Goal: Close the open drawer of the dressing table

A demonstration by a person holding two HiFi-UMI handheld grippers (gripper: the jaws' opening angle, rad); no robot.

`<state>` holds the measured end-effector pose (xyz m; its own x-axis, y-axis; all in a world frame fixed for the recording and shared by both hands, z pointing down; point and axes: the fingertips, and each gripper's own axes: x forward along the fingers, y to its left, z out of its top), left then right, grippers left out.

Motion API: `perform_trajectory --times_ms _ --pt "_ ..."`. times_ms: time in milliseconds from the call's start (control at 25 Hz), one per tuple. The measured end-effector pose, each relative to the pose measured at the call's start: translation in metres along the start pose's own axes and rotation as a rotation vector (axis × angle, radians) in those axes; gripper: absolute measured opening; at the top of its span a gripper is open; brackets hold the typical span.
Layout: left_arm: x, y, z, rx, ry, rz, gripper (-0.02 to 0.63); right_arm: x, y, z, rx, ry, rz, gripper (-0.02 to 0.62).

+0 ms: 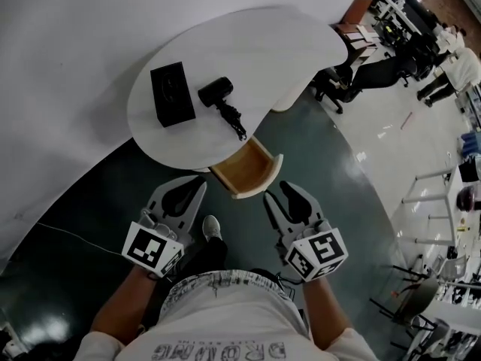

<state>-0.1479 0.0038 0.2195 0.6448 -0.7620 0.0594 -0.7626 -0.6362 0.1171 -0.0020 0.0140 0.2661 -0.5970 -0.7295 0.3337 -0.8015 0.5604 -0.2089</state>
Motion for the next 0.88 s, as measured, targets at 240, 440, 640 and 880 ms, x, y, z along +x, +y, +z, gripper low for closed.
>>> perform_trajectory --times_ms 240,440,640,880 --pt "0.016 0.029 -0.008 0.004 0.030 -0.036 0.034 0.026 -0.011 -0.004 0.002 0.028 -0.044 0.174" --pt "0.027 0.038 -0.018 0.000 0.050 -0.046 0.034 0.037 -0.022 -0.015 0.037 0.041 -0.053 0.173" --pt "0.041 0.039 -0.029 0.007 0.092 -0.055 0.034 0.044 -0.043 -0.032 0.051 0.064 -0.070 0.173" --pt "0.067 0.038 -0.055 0.018 0.154 -0.073 0.034 0.054 -0.082 -0.067 0.075 0.106 -0.080 0.173"
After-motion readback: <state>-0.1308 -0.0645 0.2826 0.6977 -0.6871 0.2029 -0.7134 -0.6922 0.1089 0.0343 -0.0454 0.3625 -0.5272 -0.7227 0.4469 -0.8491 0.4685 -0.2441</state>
